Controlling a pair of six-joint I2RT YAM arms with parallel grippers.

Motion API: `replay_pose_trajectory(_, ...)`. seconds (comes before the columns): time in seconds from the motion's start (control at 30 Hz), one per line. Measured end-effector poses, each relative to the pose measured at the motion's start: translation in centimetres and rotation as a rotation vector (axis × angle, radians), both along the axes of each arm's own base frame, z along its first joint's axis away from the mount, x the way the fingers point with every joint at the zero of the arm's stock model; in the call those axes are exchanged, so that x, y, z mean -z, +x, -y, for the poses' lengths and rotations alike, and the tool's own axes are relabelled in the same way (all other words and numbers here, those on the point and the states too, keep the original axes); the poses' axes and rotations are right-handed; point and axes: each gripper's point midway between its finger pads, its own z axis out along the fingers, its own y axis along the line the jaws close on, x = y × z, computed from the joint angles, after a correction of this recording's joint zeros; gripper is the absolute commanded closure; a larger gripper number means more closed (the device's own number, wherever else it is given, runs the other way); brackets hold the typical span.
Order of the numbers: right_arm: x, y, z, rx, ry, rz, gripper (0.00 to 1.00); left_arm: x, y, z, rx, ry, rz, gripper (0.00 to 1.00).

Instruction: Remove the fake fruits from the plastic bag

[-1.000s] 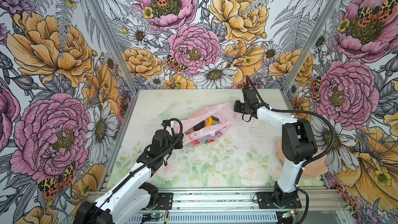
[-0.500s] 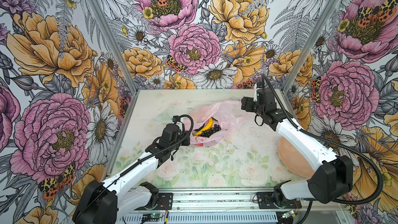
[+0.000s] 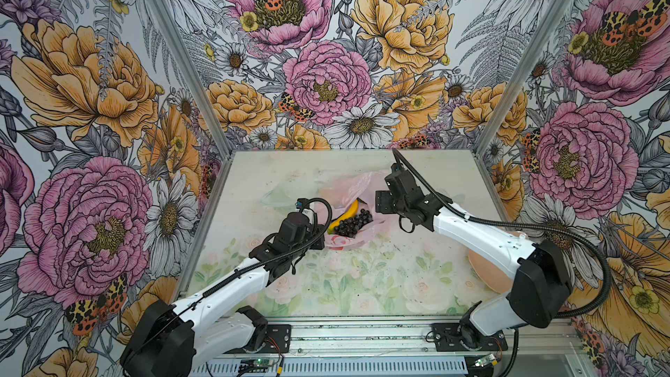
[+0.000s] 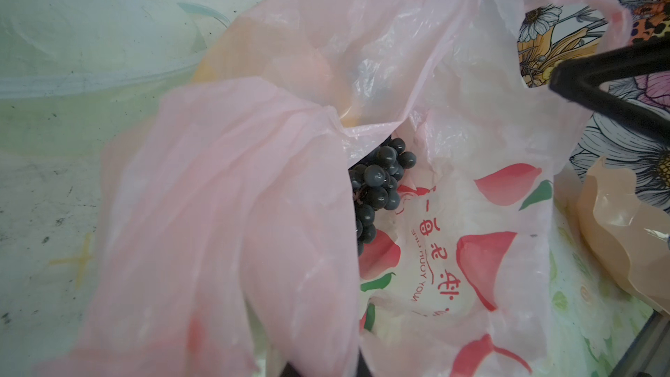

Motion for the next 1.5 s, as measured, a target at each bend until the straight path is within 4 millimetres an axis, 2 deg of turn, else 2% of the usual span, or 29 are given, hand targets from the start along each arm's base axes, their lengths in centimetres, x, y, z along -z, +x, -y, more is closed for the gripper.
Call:
replay_pose_trajectory(0.1,2.6,-0.2,0.9,0.056,-0.04,-0.05,0.17,0.4,-0.3,0.0,-0.006,0.003,-0.009,1.0)
replay_pose_trajectory(0.2,4.2,-0.3,1.3,0.094,-0.06,-0.078,0.13,1.0,-0.5,-0.1,-0.018,-0.006,-0.024,1.0)
replay_pose_trajectory(0.3,6.1,0.1,0.5,0.091,-0.037,-0.113,0.16,2.0,-0.9,-0.2,-0.032,-0.024,-0.041,1.0)
replay_pose_trajectory(0.4,8.4,0.6,-0.8,0.073,-0.004,-0.166,0.25,2.6,-0.9,-0.2,-0.046,-0.039,-0.056,1.0)
replay_pose_trajectory(0.47,9.4,1.2,-1.8,0.062,0.01,-0.192,0.36,2.7,-0.8,-0.1,-0.053,-0.05,-0.062,1.0)
replay_pose_trajectory(0.53,9.8,2.0,-2.8,0.049,0.027,-0.199,0.53,2.7,-0.8,-0.1,-0.057,-0.056,-0.065,1.0)
replay_pose_trajectory(0.6,9.5,2.7,-3.5,0.037,0.044,-0.189,0.74,2.5,-0.8,-0.1,-0.059,-0.063,-0.061,0.98)
replay_pose_trajectory(0.7,8.7,3.3,-3.9,0.018,0.069,-0.167,0.99,1.7,-0.7,-0.7,-0.081,-0.083,-0.047,1.0)
replay_pose_trajectory(0.83,6.6,3.2,-4.1,-0.027,0.185,-0.135,1.0,0.7,0.3,-3.8,-0.19,-0.135,-0.024,1.0)
replay_pose_trajectory(0.97,2.6,2.7,-2.1,-0.032,0.405,-0.054,1.0,-0.2,1.3,-7.9,-0.325,-0.204,0.002,1.0)
replay_pose_trajectory(1.03,0.9,2.4,-1.0,-0.029,0.513,-0.01,1.0,-1.2,1.6,-9.3,-0.365,-0.251,0.027,1.0)
replay_pose_trajectory(1.1,-0.1,1.7,-0.8,-0.045,0.596,0.012,1.0,-2.3,1.9,-10.2,-0.385,-0.309,0.052,1.0)
replay_pose_trajectory(1.2,0.5,0.3,-1.5,-0.08,0.661,0.007,1.0,-1.9,2.2,-11.6,-0.427,-0.357,0.04,1.0)
replay_pose_trajectory(1.3,2.6,-1.1,-1.3,-0.072,0.695,-0.028,1.0,0.8,2.1,-11.9,-0.449,-0.334,-0.058,1.0)
replay_pose_trajectory(1.37,4.2,-2.1,-0.5,-0.046,0.718,-0.06,1.0,3.0,1.3,-12.0,-0.461,-0.309,-0.151,0.99)
replay_pose_trajectory(1.43,5.1,-3.0,0.3,-0.025,0.742,-0.085,1.0,3.9,0.6,-12.0,-0.462,-0.306,-0.201,0.94)
replay_pose_trajectory(1.5,5.2,-3.3,0.8,-0.015,0.76,-0.089,1.0,3.9,0.1,-11.9,-0.452,-0.306,-0.213,0.86)
